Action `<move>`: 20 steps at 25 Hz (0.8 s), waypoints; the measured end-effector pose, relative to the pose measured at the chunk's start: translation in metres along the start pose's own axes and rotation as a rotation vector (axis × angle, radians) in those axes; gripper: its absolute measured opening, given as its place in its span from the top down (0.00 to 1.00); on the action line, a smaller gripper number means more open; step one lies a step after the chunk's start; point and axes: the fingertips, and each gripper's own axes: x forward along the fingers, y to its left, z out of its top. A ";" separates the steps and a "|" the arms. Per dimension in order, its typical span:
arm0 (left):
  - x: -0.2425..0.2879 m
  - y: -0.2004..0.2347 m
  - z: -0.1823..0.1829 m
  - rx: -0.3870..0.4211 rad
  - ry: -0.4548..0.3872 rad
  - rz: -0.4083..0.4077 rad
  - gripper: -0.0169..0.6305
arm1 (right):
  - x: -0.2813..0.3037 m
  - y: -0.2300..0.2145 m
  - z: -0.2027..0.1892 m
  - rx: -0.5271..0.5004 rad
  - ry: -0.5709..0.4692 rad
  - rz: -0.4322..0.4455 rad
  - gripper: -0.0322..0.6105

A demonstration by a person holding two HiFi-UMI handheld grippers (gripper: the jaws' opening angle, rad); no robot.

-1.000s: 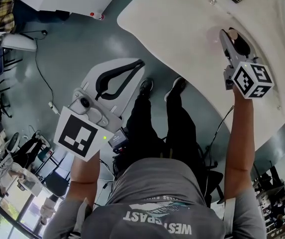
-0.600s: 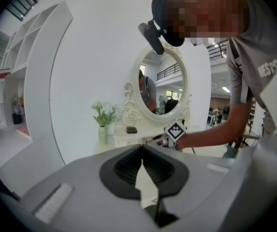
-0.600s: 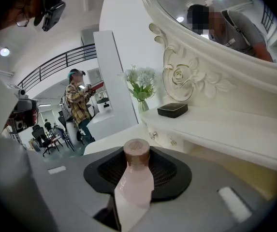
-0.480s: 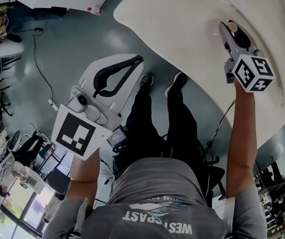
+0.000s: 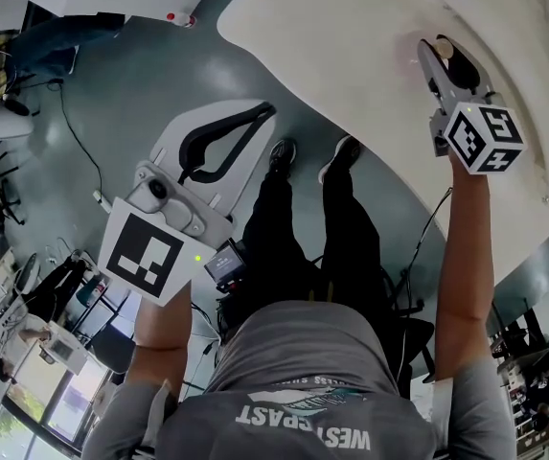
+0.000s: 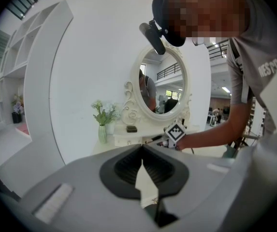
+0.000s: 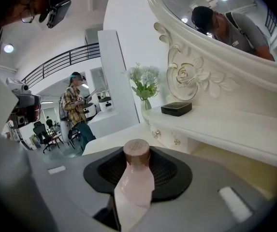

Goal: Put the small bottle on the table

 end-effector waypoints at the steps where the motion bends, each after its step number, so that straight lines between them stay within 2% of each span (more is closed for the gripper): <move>1: 0.000 0.000 0.001 0.003 -0.001 0.000 0.97 | 0.000 0.000 -0.001 -0.002 0.003 0.001 0.72; 7: -0.001 0.002 0.012 0.015 -0.011 -0.004 0.97 | 0.001 0.009 -0.001 -0.022 0.020 0.007 0.69; 13: 0.001 0.001 0.019 0.026 -0.019 -0.011 0.97 | 0.000 0.004 -0.007 0.000 0.040 -0.010 0.69; 20: -0.011 0.002 0.040 0.044 -0.037 -0.014 0.97 | -0.016 0.008 0.006 0.015 0.047 -0.035 0.64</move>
